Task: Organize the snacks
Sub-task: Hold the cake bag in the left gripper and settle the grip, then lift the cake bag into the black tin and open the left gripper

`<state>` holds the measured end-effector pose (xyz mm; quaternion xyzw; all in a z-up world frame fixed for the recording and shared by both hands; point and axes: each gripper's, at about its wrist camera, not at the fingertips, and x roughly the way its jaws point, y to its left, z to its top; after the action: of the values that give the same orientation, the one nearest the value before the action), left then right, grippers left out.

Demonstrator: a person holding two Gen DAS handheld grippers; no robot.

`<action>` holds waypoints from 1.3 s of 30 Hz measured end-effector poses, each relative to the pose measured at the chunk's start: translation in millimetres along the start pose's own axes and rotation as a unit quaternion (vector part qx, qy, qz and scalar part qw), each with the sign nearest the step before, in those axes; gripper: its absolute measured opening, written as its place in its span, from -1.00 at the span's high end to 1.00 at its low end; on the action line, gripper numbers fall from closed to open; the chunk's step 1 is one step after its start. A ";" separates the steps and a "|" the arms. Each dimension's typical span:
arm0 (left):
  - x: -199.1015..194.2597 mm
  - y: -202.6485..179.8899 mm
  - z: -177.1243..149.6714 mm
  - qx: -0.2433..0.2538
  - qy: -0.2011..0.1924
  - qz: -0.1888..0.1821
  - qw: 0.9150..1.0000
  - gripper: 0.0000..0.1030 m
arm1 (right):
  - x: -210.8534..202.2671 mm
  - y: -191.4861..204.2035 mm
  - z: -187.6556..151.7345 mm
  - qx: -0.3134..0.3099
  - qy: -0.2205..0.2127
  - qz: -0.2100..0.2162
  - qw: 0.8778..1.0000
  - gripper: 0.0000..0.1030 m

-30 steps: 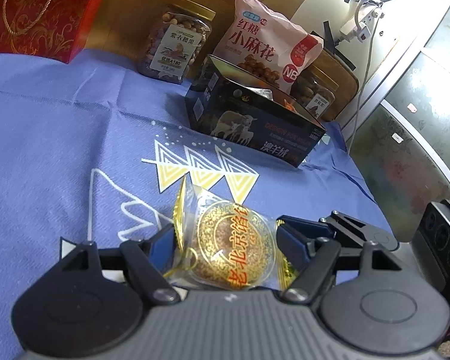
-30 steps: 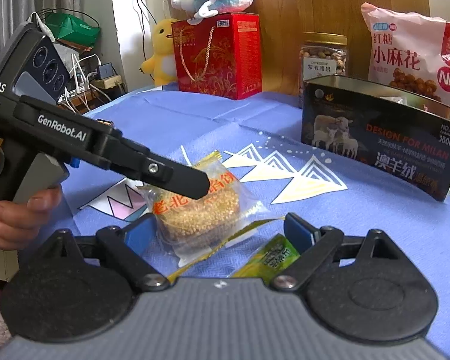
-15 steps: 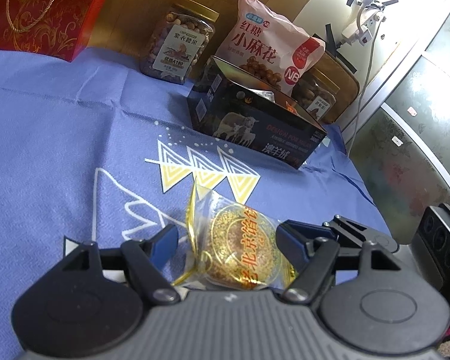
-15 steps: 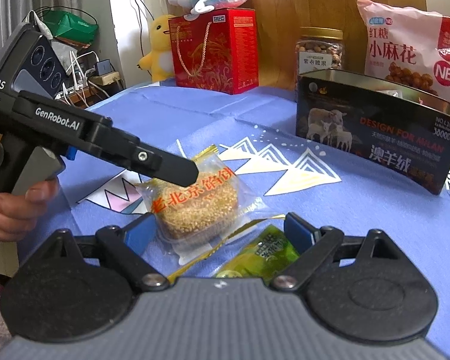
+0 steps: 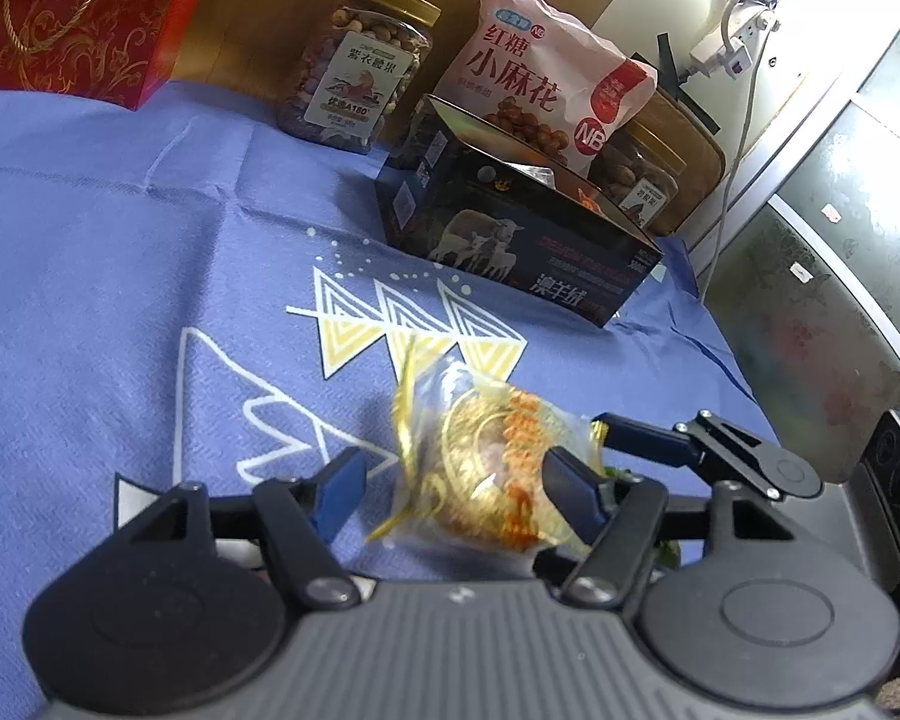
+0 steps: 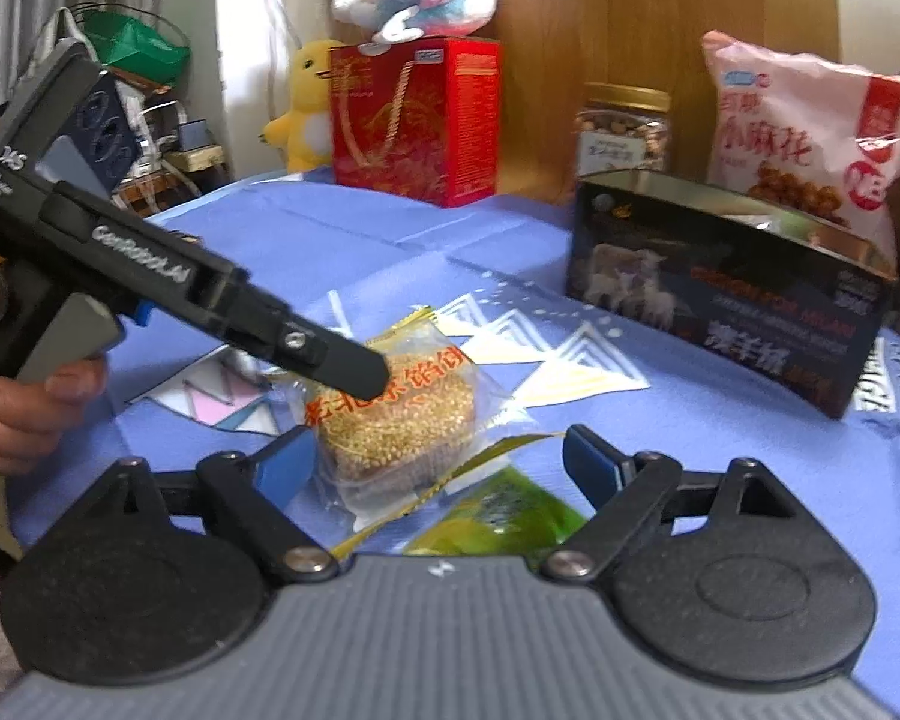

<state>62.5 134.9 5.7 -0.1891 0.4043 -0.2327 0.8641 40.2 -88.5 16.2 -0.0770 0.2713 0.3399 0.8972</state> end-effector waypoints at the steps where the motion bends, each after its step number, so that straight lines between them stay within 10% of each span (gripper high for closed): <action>1: 0.3 -0.2 0.5 0.000 0.001 0.001 1.000 -0.28 | -0.2 -1.9 -0.8 0.003 0.000 -0.004 1.000 -0.78; 18: 19.2 -20.1 6.0 0.037 0.025 -0.014 0.999 -0.19 | -22.1 -15.0 -16.2 0.036 0.003 -0.019 0.999 -0.95; 39: 6.8 -36.1 16.6 0.061 -0.002 -0.025 0.998 0.08 | -15.6 -6.3 -4.9 -0.016 -0.014 0.002 1.000 0.02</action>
<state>70.5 103.8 30.1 -0.1467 0.3823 -0.2782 0.8689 32.5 -103.8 20.2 -0.0858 0.2531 0.3471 0.8990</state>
